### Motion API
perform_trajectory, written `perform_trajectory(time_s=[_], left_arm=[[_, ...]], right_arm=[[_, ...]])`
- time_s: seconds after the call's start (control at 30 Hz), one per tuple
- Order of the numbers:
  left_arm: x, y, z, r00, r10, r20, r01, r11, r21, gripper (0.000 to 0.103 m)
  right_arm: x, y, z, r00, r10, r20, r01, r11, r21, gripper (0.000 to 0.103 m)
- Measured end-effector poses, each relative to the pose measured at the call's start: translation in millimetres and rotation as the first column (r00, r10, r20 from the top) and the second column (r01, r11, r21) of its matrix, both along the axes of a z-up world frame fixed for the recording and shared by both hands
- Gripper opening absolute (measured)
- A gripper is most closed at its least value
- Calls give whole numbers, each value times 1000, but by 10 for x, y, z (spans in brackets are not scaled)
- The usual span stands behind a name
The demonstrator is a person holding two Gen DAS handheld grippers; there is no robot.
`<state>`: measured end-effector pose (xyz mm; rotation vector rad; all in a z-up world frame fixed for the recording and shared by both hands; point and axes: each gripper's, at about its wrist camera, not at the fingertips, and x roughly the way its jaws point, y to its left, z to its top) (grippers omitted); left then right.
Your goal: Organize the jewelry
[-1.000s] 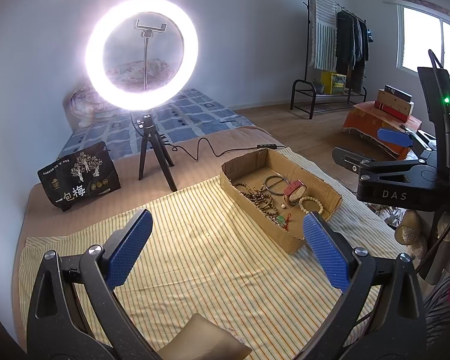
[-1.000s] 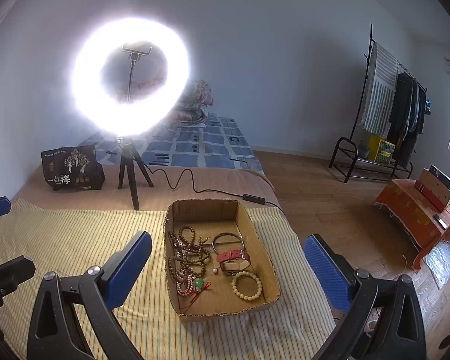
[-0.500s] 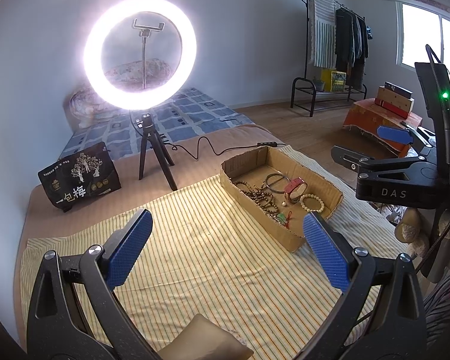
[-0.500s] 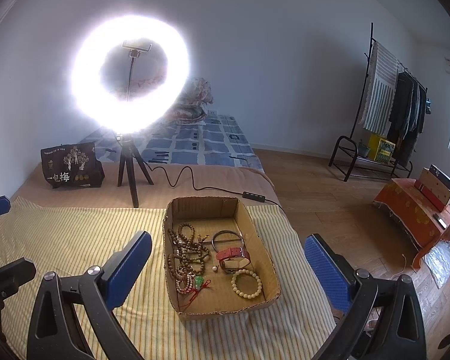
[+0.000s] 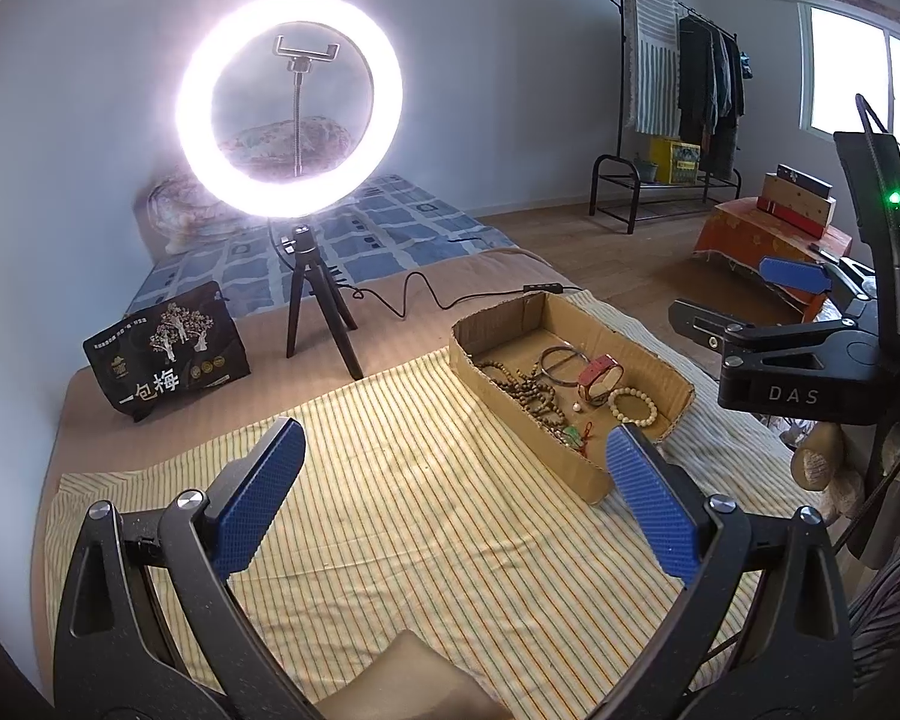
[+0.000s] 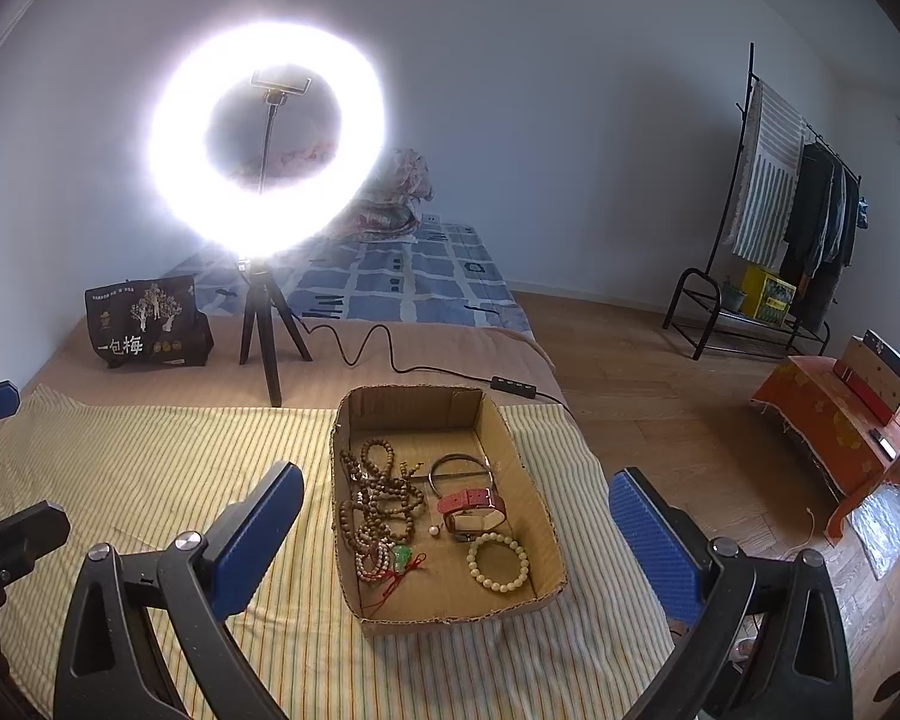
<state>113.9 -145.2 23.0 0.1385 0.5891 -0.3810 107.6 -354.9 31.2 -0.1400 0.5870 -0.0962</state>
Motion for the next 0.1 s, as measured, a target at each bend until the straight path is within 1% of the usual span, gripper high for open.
perform_trajectory(time_s=[0.1], left_arm=[[7, 11, 0, 1000, 7, 2, -7, 1000, -1, 102]], right_arm=[[2, -2, 1, 1000, -1, 0, 1, 1000, -2, 103]])
